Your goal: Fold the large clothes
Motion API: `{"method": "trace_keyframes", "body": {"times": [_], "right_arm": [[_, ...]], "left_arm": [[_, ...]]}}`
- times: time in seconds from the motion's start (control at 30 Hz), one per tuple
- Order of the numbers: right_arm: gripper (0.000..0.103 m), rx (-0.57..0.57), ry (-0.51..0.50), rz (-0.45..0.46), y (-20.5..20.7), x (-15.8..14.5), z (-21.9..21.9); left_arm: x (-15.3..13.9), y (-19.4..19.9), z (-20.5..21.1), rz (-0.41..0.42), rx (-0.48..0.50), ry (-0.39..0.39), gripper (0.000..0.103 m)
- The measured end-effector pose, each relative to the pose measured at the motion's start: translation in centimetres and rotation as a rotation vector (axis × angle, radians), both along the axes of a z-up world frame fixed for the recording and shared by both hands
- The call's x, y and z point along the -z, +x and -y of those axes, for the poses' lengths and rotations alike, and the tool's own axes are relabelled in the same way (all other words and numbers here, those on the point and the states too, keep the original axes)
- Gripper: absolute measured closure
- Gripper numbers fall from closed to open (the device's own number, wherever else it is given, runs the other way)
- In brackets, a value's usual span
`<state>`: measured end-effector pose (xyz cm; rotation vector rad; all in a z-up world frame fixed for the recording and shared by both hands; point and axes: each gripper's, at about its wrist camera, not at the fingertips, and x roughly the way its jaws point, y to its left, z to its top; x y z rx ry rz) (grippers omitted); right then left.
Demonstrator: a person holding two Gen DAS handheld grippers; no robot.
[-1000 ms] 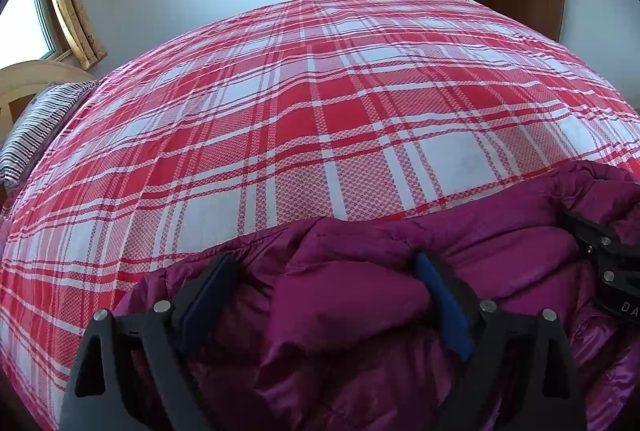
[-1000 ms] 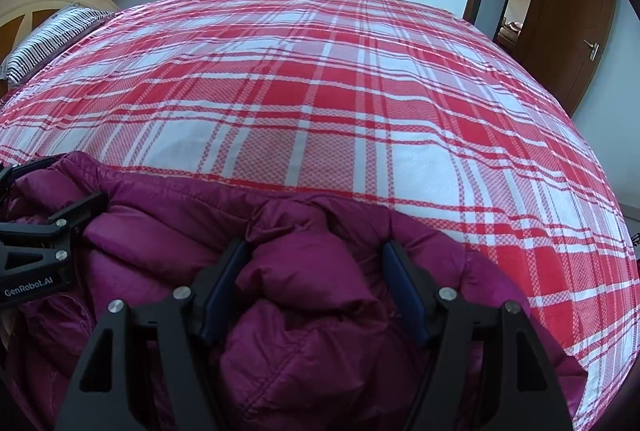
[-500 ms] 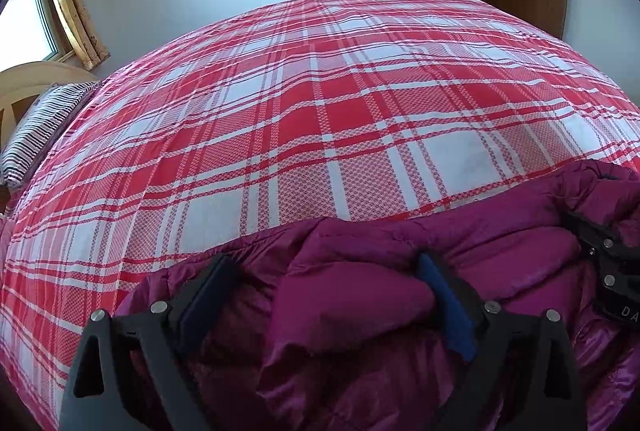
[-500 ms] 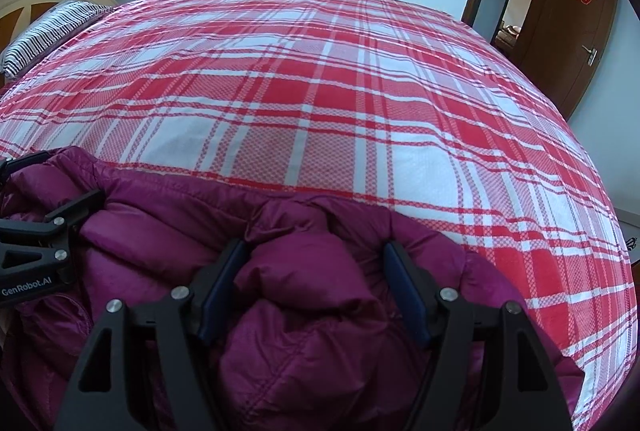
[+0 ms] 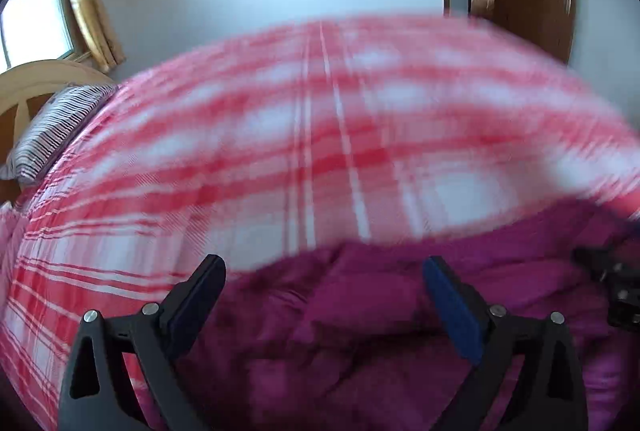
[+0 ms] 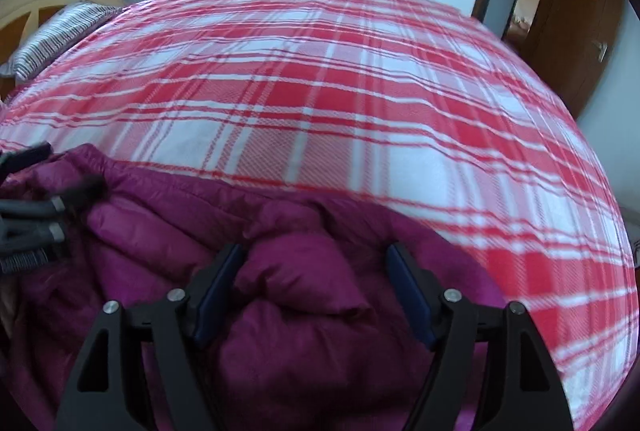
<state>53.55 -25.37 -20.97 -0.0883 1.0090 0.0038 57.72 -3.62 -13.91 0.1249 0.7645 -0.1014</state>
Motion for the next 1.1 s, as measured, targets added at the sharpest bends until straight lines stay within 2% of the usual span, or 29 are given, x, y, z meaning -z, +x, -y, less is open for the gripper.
{"method": "trace_keyframes", "body": {"times": [0.1,0.13,0.2,0.27,0.37,0.47,0.57,0.63,0.7,0.83,0.93,1.0,1.03,1.1], "right_arm": [[0.014,0.034,0.154,0.022,-4.4,-3.8,2.7],[0.01,0.045,0.187,0.022,-6.3,-4.7,3.7],[0.009,0.064,0.243,-0.004,-11.3,-6.1,5.8],[0.008,0.072,0.291,-0.059,-16.5,-6.3,7.4],[0.007,0.071,0.263,-0.142,-25.0,-5.6,9.2],[0.007,0.071,0.203,-0.227,-32.9,-4.2,10.3],[0.007,0.109,0.208,-0.237,-39.7,-2.9,10.9],[0.007,0.131,0.239,-0.222,-42.7,-2.1,11.0],[0.007,0.138,0.266,-0.192,-44.7,-1.4,10.7],[0.006,0.145,0.246,-0.093,-46.9,-1.0,9.3],[0.007,0.134,0.219,-0.068,-47.8,-0.4,7.8],[0.013,0.123,0.187,-0.062,-48.2,-0.1,7.2],[0.017,0.123,0.188,-0.06,-48.3,-0.2,7.1],[0.024,0.133,0.208,-0.055,-48.6,-0.2,7.2]], "left_arm": [[-4.7,-5.7,-2.8,0.053,0.052,-0.122,0.004],[-5.6,-8.6,-4.0,0.067,0.066,-0.131,0.004],[-6.0,-13.6,-6.3,0.079,0.089,-0.135,0.004],[-5.1,-19.7,-8.9,0.057,0.111,-0.124,0.004],[-2.5,-27.5,-12.6,-0.01,0.089,-0.109,0.004],[0.1,-33.6,-15.8,-0.082,0.027,-0.157,0.004],[2.2,-39.3,-18.0,-0.12,-0.057,-0.215,0.004],[3.3,-41.4,-18.2,-0.16,-0.065,-0.24,0.004],[4.3,-43.3,-17.6,-0.181,-0.049,-0.221,0.004],[5.3,-46.0,-16.6,-0.179,-0.038,-0.23,0.004],[5.6,-47.7,-16.2,-0.137,-0.027,-0.238,0.004],[6.0,-48.1,-16.1,-0.128,-0.028,-0.243,0.004],[6.1,-48.2,-15.7,-0.118,-0.019,-0.222,0.004],[6.0,-48.3,-15.2,-0.109,0.007,-0.209,0.013]]}}
